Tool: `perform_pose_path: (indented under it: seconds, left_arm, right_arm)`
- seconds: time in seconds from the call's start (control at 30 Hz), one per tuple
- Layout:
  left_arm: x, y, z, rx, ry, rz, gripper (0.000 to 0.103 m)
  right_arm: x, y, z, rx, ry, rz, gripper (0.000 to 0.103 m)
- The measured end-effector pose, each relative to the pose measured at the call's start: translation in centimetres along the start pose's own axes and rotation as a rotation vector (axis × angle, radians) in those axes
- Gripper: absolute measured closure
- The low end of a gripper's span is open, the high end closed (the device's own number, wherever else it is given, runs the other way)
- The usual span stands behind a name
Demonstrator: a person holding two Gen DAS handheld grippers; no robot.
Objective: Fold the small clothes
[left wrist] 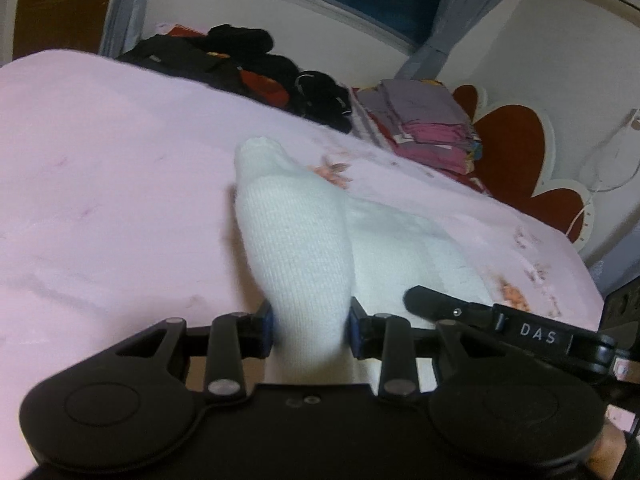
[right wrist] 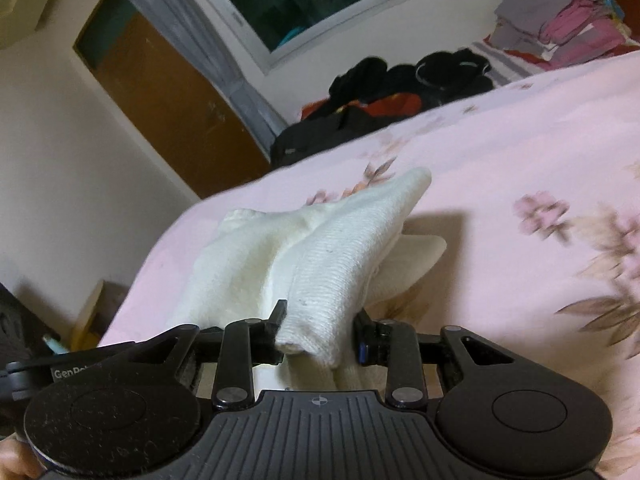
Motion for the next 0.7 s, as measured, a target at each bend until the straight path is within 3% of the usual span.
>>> perform_pose_path:
  seconds: [0.23, 0.3, 0.4, 0.57, 0.7]
  left_arm:
    - [-1.7, -1.3, -4.1, 0.037, 0.003, -0.014, 0.057]
    - [-1.7, -1.2, -3.9, 0.051, -0.01, -0.022, 0.044]
    - [-1.5, 0.0, -3.7, 0.061, -0.033, 0.006, 0.044]
    - [0.0, 2.6, -3.5, 0.053, -0.078, 0.119, 0.044]
    - [0.8, 2.1, -2.0, 0.032, -0.112, 0.13, 0.044]
  right_arm:
    - [-1.8, -3.0, 1.2, -0.037, -0.036, -0.057, 0.071]
    - [-1.9, -2.6, 2.1, -0.069, -0.049, -0.053, 0.068]
    - [-1.6, -1.5, 2.3, -0.104, -0.042, -0.04, 0.068]
    - [-0.6, -1.1, 0.6, -0.257, 0.097, -0.029, 0.068]
    - [0.5, -0.4, -1.7, -0.278, 0.166, 0.053, 0.068]
Point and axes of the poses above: each gripper's, at about its wrist camera, not at the fingertips, and y roughly against the way its jaws point, z to its right, x to its top, the point moved 5 cm from there along -y, roughly the way its jaws point, and after that the axes turned 10 degrees about y, right-handed, at the moved point
